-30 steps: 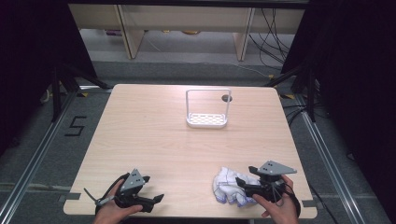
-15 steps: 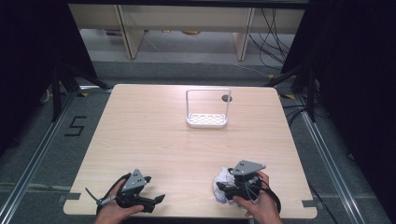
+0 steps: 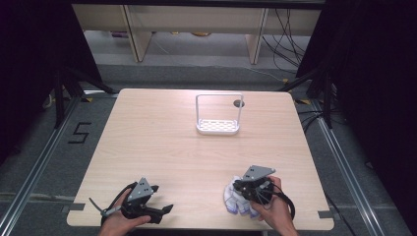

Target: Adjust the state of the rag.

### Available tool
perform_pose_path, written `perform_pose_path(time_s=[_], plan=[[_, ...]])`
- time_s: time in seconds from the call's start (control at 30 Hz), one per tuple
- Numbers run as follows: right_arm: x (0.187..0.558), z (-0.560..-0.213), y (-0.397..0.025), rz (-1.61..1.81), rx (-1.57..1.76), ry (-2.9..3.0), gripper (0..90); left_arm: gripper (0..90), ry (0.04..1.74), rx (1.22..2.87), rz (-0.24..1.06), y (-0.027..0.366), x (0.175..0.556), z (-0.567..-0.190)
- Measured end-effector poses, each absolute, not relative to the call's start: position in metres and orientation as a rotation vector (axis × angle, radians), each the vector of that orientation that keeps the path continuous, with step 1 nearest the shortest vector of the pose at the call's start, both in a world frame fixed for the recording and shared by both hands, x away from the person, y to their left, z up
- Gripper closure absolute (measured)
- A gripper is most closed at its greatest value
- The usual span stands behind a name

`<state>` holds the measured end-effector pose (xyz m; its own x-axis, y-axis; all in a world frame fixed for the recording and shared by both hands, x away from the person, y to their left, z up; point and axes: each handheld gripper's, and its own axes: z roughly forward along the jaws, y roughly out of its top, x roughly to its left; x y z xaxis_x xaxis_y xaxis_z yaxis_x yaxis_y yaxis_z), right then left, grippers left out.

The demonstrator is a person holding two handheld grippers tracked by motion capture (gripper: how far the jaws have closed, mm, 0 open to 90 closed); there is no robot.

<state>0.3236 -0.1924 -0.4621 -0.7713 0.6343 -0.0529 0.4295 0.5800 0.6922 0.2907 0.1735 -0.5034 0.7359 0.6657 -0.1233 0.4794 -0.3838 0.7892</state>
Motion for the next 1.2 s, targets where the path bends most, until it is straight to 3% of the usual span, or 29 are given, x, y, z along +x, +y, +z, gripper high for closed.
perform_pose_path(time_s=[0.3,0.57,0.77,0.87,1.07,1.13,1.2], plan=[[0.319,-0.412,-0.198,1.206,0.814,2.434,84.9,16.1,0.86,2.081,0.269,0.176,0.293,-0.503],[0.321,-0.364,-0.178,1.392,0.672,2.415,85.2,16.1,0.863,2.021,0.272,0.176,0.293,-0.502],[0.326,-0.35,-0.158,1.532,0.619,2.432,85.3,16.0,0.874,2.007,0.278,0.179,0.292,-0.499],[0.331,-0.353,-0.153,1.537,0.613,2.441,85.2,15.9,0.882,2.008,0.284,0.18,0.293,-0.499],[0.372,-0.411,-0.157,1.369,0.798,2.537,85.0,15.9,0.887,2.013,0.279,0.178,0.295,-0.501],[0.399,-0.452,-0.166,1.19,0.876,2.585,84.6,16.0,0.878,2.022,0.279,0.173,0.296,-0.503],[0.413,-0.467,-0.173,1.136,0.921,2.588,83.9,16.0,0.842,2.055,0.283,0.172,0.298,-0.504]])
